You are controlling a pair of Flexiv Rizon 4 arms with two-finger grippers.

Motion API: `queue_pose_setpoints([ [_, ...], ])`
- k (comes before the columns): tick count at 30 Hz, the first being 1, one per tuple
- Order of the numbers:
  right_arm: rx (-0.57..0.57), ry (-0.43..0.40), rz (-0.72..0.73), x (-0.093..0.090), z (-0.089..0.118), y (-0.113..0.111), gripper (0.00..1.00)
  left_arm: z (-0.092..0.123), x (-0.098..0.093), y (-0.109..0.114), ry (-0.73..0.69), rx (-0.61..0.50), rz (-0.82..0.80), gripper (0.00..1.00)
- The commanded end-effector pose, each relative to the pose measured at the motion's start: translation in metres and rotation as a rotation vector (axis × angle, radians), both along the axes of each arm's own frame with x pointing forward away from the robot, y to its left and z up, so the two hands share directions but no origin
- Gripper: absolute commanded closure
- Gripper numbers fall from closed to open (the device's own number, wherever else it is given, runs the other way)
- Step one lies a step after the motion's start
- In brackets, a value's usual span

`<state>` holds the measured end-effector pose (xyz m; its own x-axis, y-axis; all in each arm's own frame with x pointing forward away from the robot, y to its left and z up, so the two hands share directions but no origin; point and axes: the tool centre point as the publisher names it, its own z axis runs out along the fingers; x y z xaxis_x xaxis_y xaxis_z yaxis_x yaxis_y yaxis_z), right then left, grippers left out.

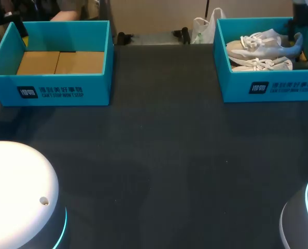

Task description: Take the shoe out of the shoebox, open the shoe tongue, remove and reinsert the insole, then place the shoe into the shoebox

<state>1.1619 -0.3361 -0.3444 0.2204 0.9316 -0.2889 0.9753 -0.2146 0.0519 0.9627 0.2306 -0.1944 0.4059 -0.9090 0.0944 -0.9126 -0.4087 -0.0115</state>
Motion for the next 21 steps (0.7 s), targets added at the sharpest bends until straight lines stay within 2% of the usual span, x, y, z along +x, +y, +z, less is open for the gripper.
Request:
queue_pose_setpoints([
  [1,0.017,-0.010,-0.002,-0.009,0.027,0.004,0.00,0.000,-0.001,0.000,-0.001,0.002,0.001,0.00],
  [10,0.100,-0.014,-0.003,-0.039,0.079,0.024,0.00,0.000,-0.001,0.000,-0.001,0.002,0.001,0.00],
  [21,0.209,-0.006,0.016,-0.100,0.123,0.065,0.00,0.000,-0.001,0.000,-0.001,0.002,0.001,0.00],
])
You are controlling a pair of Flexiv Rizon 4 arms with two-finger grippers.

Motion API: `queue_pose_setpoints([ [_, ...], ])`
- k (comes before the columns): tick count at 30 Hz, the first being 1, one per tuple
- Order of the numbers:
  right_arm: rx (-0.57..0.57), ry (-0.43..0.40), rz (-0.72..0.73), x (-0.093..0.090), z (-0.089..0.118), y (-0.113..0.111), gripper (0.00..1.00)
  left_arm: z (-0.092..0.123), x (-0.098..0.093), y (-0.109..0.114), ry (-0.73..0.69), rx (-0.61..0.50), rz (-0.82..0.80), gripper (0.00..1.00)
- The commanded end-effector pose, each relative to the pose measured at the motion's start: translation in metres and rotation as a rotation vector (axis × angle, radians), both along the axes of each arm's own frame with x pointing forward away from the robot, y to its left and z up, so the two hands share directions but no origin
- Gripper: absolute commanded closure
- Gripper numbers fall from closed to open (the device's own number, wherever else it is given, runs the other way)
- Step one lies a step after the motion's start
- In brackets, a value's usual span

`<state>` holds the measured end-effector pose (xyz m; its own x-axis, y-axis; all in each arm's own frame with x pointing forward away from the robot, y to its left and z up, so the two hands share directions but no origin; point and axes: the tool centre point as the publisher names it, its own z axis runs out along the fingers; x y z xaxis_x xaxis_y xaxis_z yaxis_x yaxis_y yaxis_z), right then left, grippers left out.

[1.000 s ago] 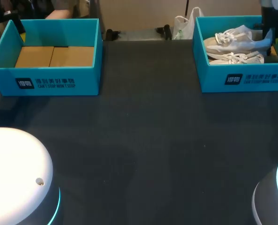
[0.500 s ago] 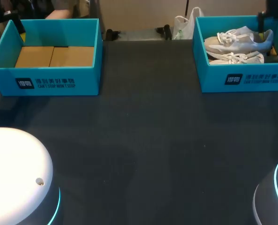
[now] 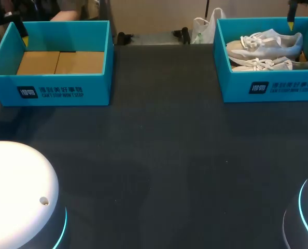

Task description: Take the shoe out of the shoebox, open the shoe tongue, remove and reinsert the insole, then place the shoe into the shoebox

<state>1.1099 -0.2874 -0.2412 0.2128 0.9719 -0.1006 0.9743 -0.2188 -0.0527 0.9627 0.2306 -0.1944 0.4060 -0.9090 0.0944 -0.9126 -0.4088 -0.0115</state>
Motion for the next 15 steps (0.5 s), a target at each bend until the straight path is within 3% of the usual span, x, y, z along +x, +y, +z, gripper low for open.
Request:
queue_pose_setpoints([
  [1,0.002,-0.071,0.015,-0.052,0.022,0.021,0.00,0.000,-0.001,0.000,-0.001,0.002,0.001,0.00],
  [15,0.034,-0.119,-0.020,-0.081,0.036,0.053,0.00,0.000,-0.001,0.000,-0.001,0.002,0.001,0.00],
])
